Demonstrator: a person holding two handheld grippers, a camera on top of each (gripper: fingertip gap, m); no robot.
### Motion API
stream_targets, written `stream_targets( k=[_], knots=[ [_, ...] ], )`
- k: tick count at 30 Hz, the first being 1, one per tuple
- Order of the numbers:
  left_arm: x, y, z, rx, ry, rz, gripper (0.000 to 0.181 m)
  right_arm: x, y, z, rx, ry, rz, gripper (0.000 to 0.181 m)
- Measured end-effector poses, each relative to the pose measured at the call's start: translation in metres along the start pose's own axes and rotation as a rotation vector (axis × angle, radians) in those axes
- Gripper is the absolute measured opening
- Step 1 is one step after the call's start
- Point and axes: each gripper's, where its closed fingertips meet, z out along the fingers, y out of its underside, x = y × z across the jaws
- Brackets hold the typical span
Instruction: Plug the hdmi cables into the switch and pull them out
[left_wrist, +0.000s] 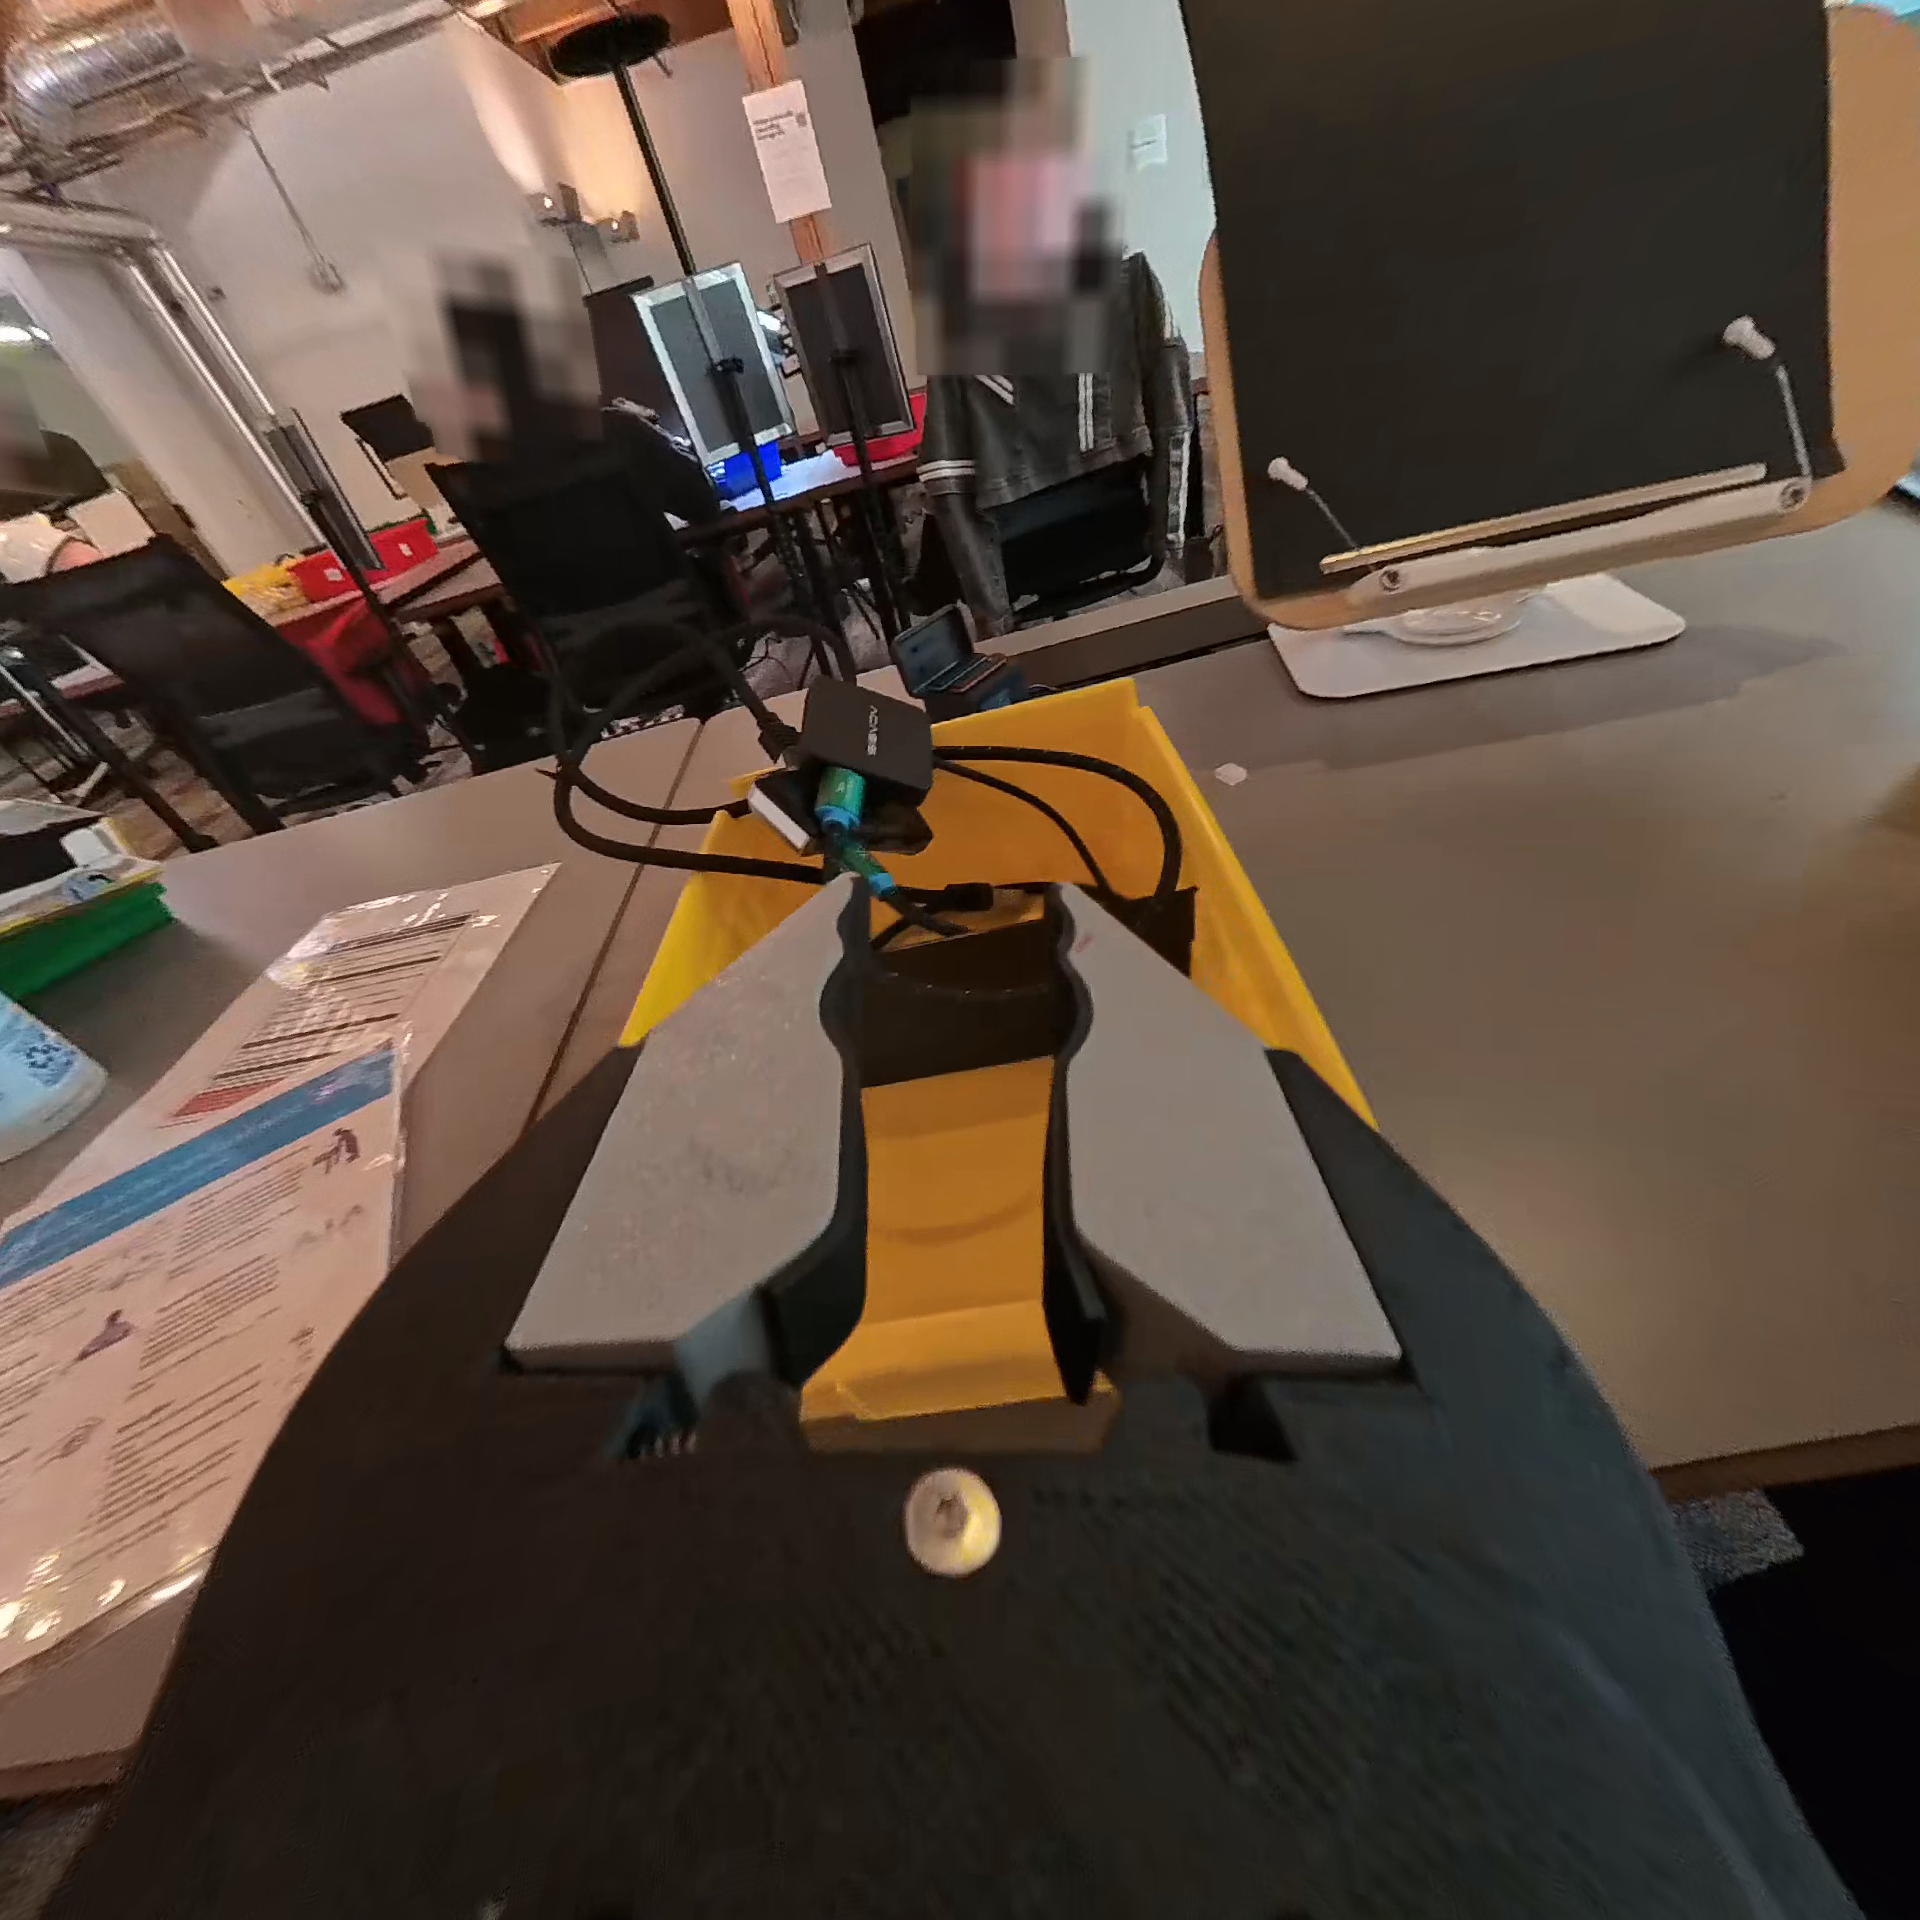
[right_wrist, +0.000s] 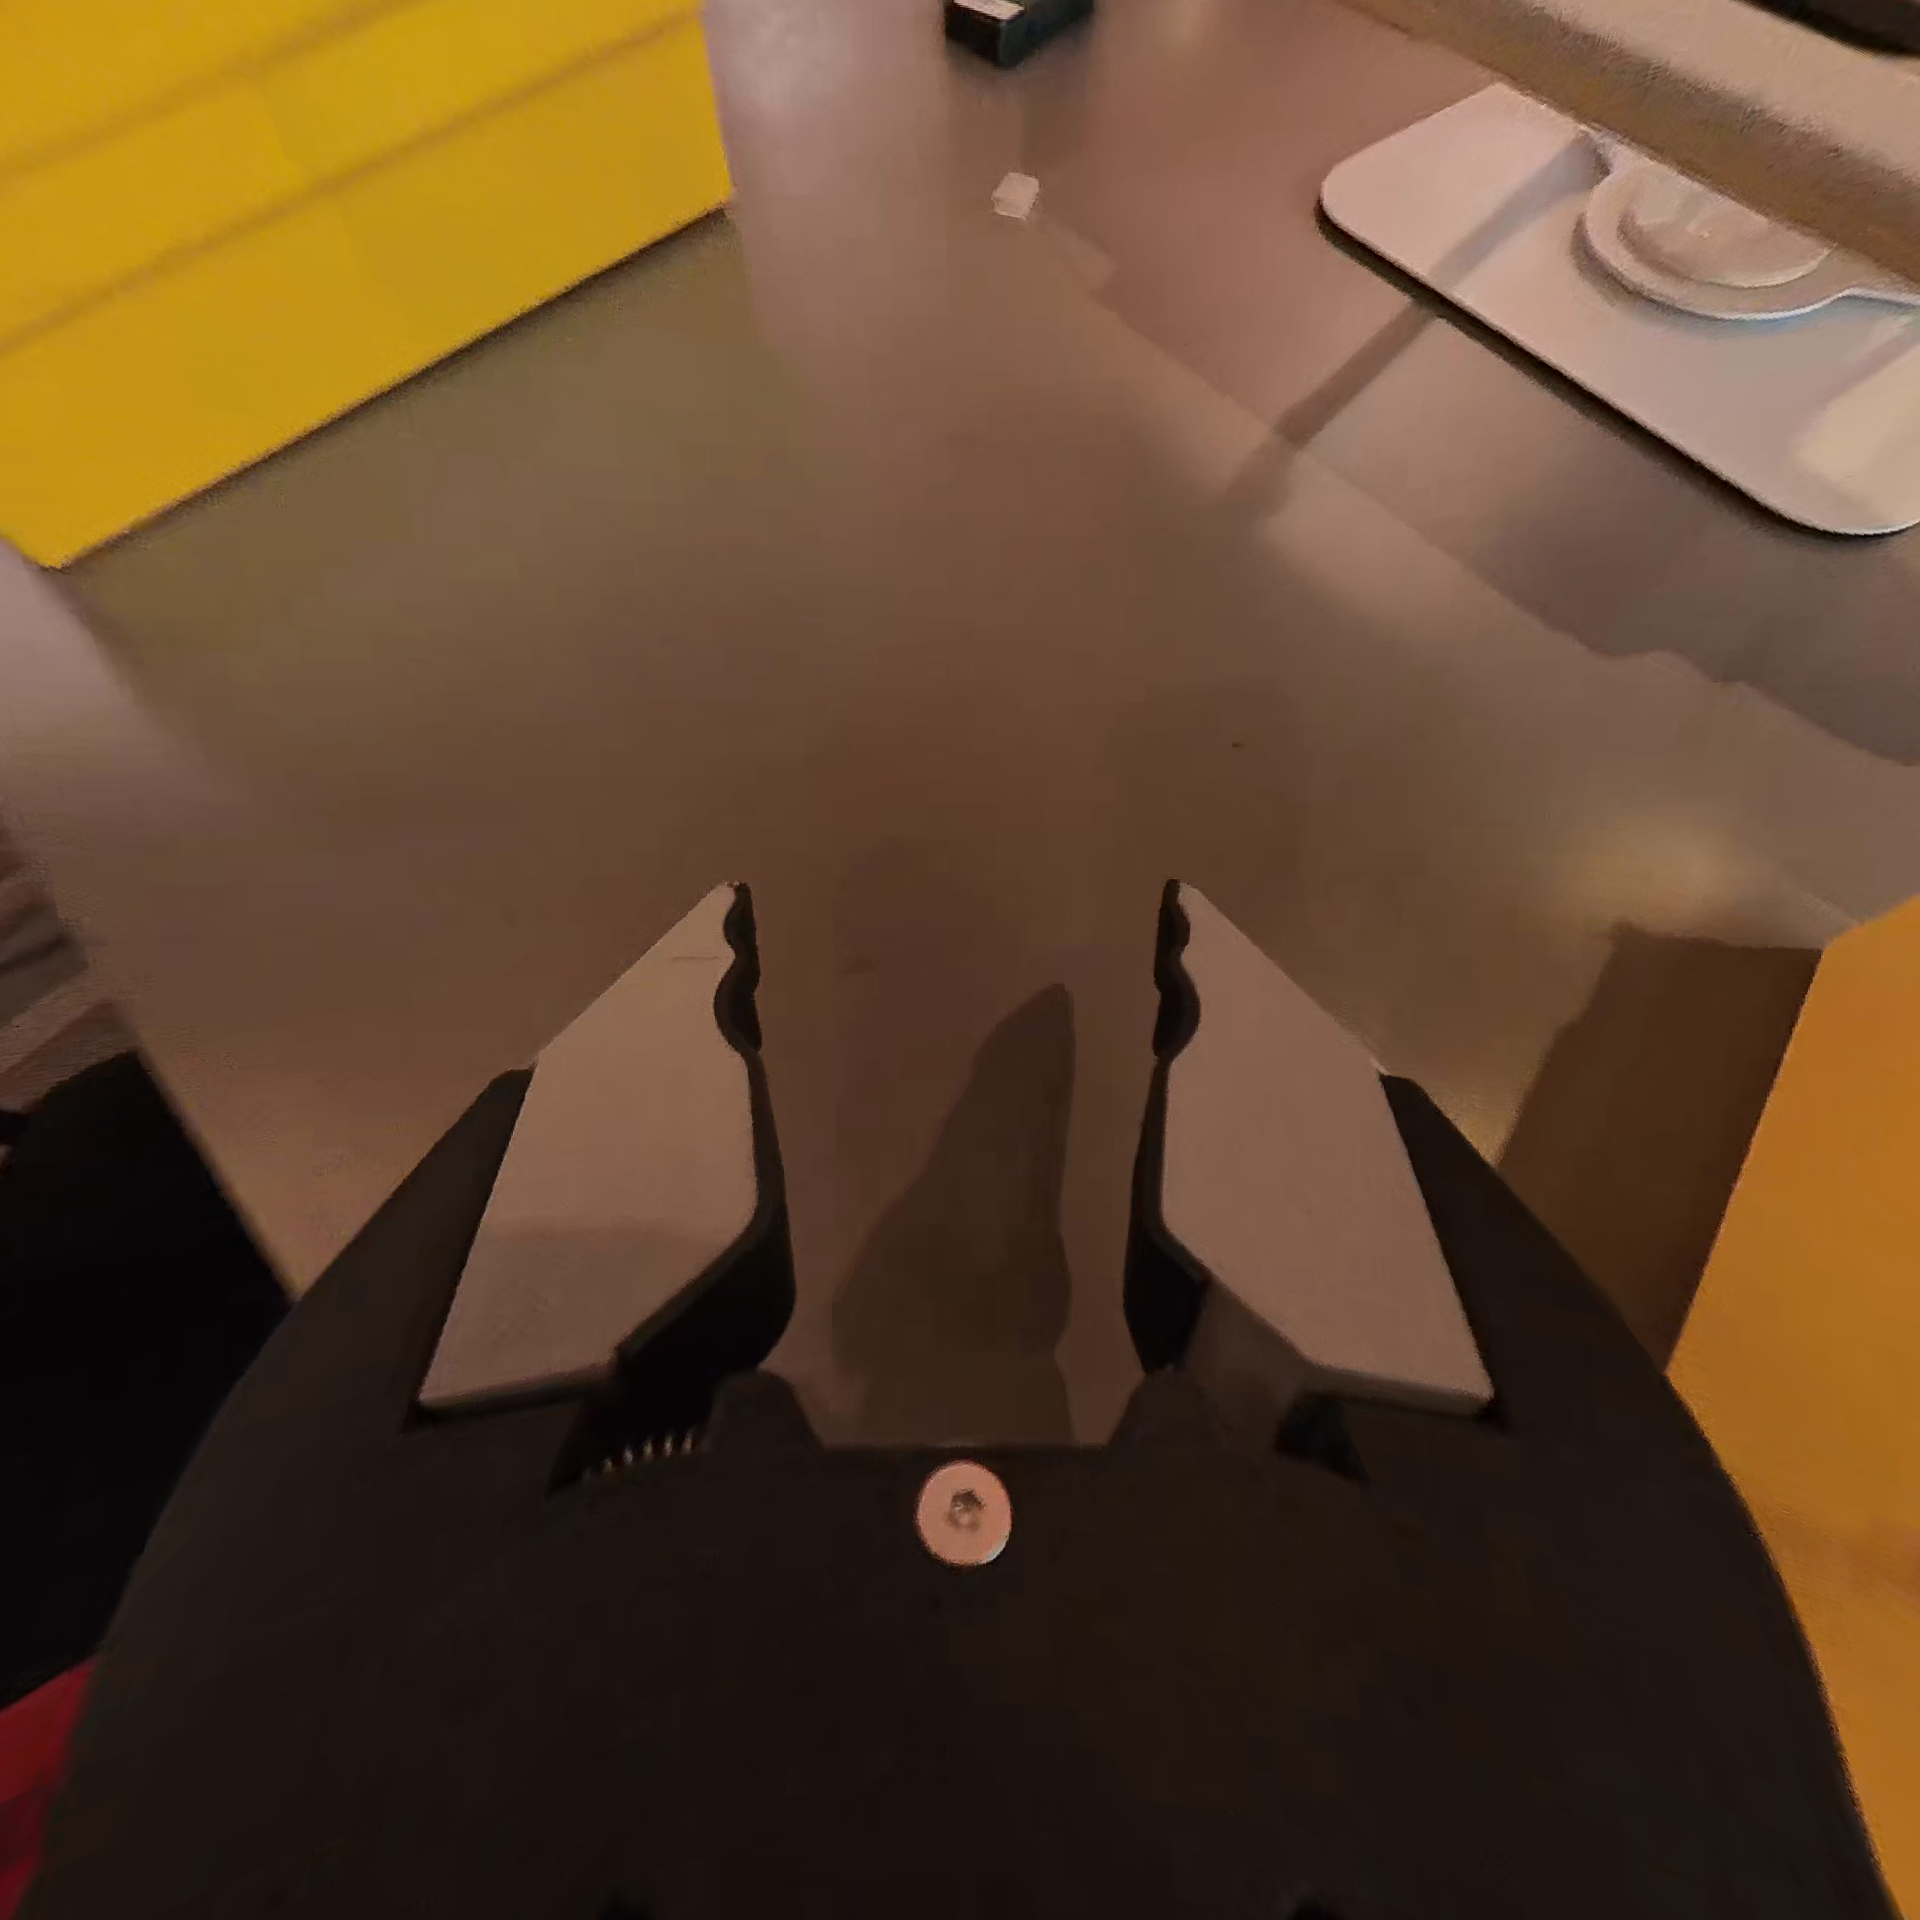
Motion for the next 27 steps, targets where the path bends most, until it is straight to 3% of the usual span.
stream_targets(
  k=[5, 22, 27],
  knots=[
    [-0.001, -0.002, -0.003, 0.008, 0.018, -0.015, 0.03, 0.018, 0.018, 0.02, -0.057, 0.069, -0.044, 0.071],
    [-0.012, 0.023, 0.005, -0.078, -0.019, 0.005, 0.035, 0.015, 0.025, 0.022, -0.102, 0.039, -0.062, 0.061],
    [0.008, 0.034, 0.006, -0.11, 0.113, 0.089, 0.043, 0.014, 0.023, 0.021, -0.09, 0.025, -0.051, 0.06]
  ],
)
